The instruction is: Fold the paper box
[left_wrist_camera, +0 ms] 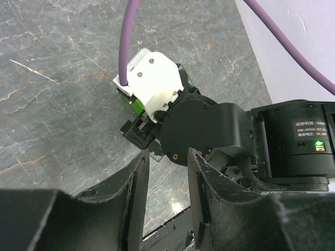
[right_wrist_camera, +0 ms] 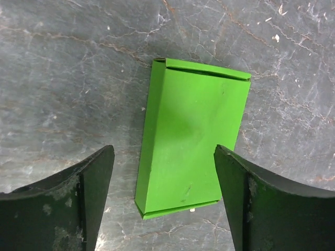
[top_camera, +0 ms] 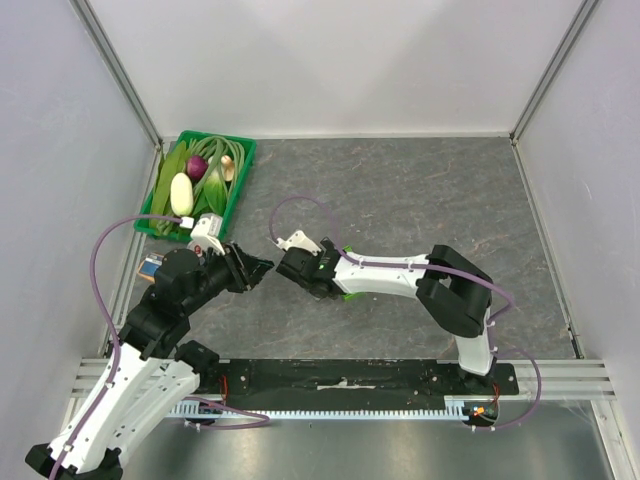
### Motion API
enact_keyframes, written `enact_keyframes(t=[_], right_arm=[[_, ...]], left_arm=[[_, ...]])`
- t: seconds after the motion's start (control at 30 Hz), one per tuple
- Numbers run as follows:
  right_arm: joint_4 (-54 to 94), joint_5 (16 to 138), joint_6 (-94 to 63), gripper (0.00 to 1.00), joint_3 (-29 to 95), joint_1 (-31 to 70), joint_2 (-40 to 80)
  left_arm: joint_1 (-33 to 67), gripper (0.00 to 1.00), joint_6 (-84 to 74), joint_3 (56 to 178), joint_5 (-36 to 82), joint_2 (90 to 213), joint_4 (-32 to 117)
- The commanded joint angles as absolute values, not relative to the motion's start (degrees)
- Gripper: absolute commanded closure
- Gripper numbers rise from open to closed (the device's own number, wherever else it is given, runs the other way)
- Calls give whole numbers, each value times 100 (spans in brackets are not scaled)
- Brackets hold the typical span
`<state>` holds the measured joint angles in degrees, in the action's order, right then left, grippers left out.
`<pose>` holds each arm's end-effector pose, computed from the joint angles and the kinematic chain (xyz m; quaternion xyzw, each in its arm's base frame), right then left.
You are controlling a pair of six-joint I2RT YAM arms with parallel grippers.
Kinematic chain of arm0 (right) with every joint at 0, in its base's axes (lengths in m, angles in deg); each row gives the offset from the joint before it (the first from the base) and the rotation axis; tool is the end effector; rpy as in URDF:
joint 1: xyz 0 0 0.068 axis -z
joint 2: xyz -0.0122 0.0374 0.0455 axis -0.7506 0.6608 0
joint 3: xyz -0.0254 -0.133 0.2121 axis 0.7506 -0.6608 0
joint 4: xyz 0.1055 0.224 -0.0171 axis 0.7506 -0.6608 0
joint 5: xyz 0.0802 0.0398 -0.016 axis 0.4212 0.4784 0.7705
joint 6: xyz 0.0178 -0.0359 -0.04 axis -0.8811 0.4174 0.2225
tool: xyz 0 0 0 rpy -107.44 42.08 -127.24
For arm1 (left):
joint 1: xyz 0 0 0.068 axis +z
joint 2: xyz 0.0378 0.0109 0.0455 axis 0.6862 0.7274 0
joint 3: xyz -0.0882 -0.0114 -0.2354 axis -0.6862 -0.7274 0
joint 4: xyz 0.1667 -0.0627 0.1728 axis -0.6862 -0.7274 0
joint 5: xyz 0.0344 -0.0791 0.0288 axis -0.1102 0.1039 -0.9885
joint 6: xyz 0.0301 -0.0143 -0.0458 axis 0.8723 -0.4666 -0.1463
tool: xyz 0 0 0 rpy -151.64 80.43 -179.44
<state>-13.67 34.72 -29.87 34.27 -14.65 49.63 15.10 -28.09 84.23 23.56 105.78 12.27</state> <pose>0.1864 0.3201 0.1610 -0.2858 0.8947 -0.0993 0.3287 0.1141 -0.0681 0.2971 -0.0036 0.8079 -0.3583 0.4678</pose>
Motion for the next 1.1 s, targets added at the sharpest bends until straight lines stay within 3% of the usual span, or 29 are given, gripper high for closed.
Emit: enact_keyframes(t=[0.0, 0.13, 0.43, 0.67, 1.07], right_arm=[[-1511, 2897, -3024, 18, 3728, -1447, 5183], [-1415, 2826, -3015, 29, 3597, -1429, 5332], [-914, 3204, -2725, 42, 2938, -1061, 5052], [-747, 3161, -2330, 45, 2534, -287, 4858], [-430, 2581, -994, 50, 2357, 1874, 5069]], left_arm=[[1512, 58, -2637, 8563, 2451, 10564, 1096], [1512, 59, -2611, 8607, 2513, 10538, 1079], [1512, 60, -2540, 8713, 2548, 10494, 1017], [1512, 60, -2462, 8783, 2732, 10529, 1043], [1512, 61, -2110, 8730, 3435, 10546, 1360]])
